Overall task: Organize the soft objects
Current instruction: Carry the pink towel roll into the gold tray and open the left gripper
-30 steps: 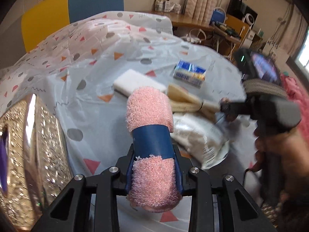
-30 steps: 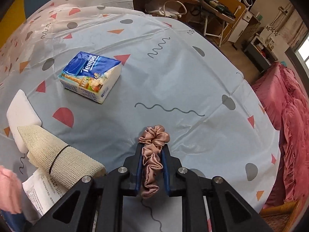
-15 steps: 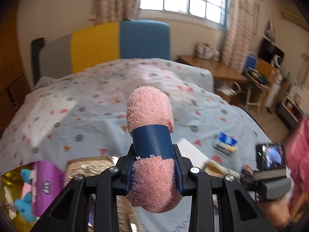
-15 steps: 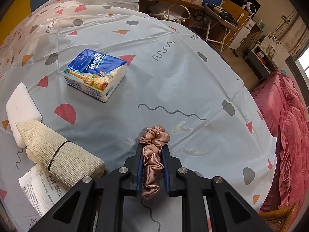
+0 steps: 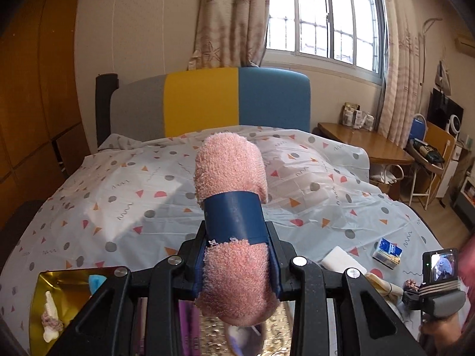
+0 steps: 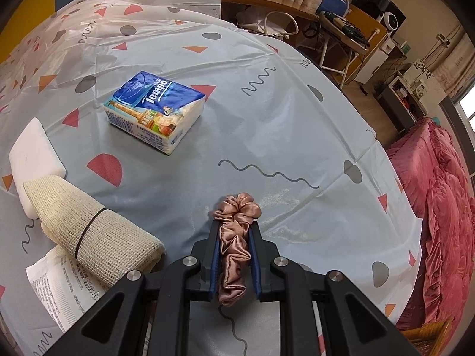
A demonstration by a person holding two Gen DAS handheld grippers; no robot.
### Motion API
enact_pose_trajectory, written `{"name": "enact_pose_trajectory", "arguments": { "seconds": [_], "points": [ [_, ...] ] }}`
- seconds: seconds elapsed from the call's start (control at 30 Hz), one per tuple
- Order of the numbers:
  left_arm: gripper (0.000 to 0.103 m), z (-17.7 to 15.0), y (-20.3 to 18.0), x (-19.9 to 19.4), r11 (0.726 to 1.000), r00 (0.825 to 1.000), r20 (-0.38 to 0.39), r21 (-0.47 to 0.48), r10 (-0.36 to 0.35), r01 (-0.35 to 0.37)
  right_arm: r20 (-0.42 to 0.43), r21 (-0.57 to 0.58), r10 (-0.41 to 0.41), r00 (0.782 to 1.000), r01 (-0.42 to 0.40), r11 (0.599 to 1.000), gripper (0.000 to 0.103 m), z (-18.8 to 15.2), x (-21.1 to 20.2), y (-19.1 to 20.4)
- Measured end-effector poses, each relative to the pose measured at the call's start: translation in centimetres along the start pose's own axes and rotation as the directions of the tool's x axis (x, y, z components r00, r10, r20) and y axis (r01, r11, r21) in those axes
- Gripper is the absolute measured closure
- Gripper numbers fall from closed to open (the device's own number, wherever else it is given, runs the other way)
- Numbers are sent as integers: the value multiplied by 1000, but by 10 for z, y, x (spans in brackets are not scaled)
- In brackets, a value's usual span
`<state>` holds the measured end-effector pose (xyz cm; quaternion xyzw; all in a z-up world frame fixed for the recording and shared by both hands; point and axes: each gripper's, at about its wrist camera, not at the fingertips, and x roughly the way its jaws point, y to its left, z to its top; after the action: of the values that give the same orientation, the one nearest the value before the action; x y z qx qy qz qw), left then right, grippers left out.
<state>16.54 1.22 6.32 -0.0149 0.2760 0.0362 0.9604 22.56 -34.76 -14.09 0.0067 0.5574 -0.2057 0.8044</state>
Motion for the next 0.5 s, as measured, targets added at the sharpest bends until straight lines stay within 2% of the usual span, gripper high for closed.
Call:
{"name": "enact_pose_trajectory", "arguments": {
  "seconds": [0.1, 0.37, 0.5],
  "points": [
    [69, 0, 15, -15, 1000, 1000, 24, -7, 6, -6, 3, -12, -12, 1000, 12, 1000, 86, -1, 0, 3],
    [68, -10, 73, -37, 998, 999, 15, -58, 40, -39, 12, -23, -16, 1000, 16, 1000, 86, -3, 0, 3],
    [68, -19, 114, -37, 989, 990, -4, -45, 144, -144, 25, -54, -39, 999, 40, 998, 86, -5, -2, 8]
  ]
}}
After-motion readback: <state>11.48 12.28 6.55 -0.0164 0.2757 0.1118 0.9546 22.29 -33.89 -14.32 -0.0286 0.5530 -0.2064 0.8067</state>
